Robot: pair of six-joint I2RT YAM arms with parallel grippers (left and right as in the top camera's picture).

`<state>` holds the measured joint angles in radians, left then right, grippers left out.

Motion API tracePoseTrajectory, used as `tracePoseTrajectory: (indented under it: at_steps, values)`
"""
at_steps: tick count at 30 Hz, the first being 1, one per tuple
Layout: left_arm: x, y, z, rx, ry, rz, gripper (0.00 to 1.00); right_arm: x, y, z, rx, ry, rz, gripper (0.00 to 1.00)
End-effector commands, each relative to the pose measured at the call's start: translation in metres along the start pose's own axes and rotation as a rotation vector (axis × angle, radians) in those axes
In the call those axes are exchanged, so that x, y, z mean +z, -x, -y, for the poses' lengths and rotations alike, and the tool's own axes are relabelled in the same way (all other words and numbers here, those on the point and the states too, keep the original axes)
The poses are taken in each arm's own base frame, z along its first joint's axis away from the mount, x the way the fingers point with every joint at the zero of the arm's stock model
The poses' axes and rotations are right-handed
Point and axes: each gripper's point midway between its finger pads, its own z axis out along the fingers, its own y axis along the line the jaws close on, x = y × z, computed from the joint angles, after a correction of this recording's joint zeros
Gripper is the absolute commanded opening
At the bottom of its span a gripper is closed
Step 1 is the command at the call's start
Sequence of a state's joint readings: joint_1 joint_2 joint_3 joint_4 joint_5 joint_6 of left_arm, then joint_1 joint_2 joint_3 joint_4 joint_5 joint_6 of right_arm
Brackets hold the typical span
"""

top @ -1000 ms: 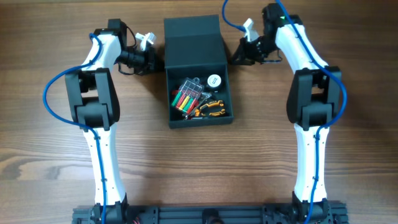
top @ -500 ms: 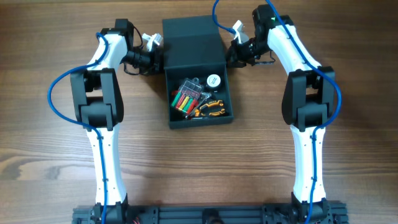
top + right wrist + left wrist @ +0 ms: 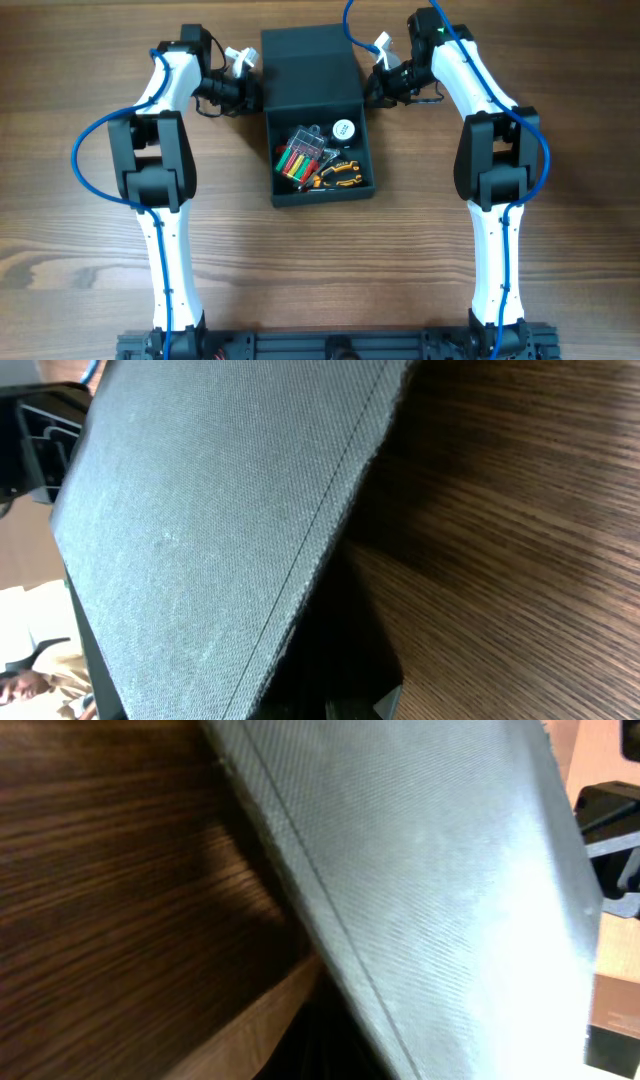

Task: Pack container
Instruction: 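Swing the lid down over the box with both grippers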

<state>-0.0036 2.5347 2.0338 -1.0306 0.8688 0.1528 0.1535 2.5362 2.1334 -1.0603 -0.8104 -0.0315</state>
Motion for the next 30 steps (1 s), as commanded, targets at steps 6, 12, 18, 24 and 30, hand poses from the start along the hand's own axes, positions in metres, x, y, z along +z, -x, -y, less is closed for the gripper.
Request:
tracePoseTrajectory:
  at_steps: [6,12,18,24,30]
  values:
    - [-0.018,0.008,0.024,0.067,-0.013,0.041,0.04,-0.002,0.012,-0.019,-0.067,0.137,0.050,0.04]
    - [-0.019,0.008,0.026,0.068,-0.012,0.040,0.04,-0.011,0.021,-0.035,-0.102,0.255,0.090,0.04]
    - [-0.028,0.012,0.036,0.093,-0.006,0.061,0.04,-0.013,0.021,-0.042,-0.119,0.296,0.094,0.04]
    - [-0.041,0.013,0.050,0.116,-0.001,0.080,0.04,-0.015,0.020,-0.046,-0.120,0.317,0.093,0.04]
    - [-0.058,0.016,0.069,0.156,0.006,0.113,0.04,-0.024,0.022,-0.051,-0.131,0.305,0.103,0.04]
